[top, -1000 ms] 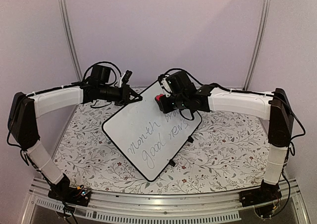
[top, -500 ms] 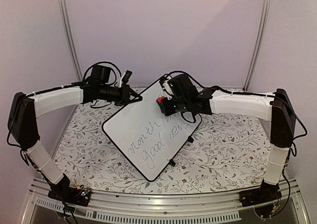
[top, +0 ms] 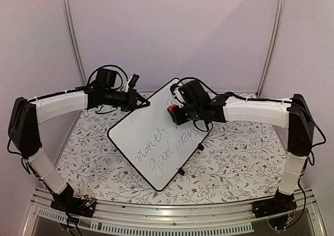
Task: Erase the whiteboard
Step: Erase the whiteboard at the center of the board.
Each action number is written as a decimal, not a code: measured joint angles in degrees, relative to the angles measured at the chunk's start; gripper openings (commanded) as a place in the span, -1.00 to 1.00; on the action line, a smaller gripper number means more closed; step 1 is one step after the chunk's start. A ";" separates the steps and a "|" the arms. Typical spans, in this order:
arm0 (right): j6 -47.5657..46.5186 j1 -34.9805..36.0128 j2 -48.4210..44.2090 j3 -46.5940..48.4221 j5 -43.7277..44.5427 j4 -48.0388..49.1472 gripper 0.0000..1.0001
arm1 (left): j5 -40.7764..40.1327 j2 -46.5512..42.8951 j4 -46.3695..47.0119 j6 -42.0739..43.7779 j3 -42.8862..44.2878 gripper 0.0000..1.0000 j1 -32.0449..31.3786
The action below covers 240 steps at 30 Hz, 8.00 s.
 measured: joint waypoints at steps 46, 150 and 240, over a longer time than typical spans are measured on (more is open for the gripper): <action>-1.14 -0.04 1.97 5.97 2.91 -2.89 -1.00 | 1.07 0.07 0.20 0.63 -0.02 -1.00 -0.02; -1.40 -1.40 3.39 9.29 2.95 -7.15 -1.00 | 1.46 0.61 1.03 0.17 -0.13 -1.00 -0.07; -2.32 -5.29 6.80 16.92 1.79 -11.61 -1.00 | 1.99 0.68 1.18 0.33 -0.17 -1.00 -0.07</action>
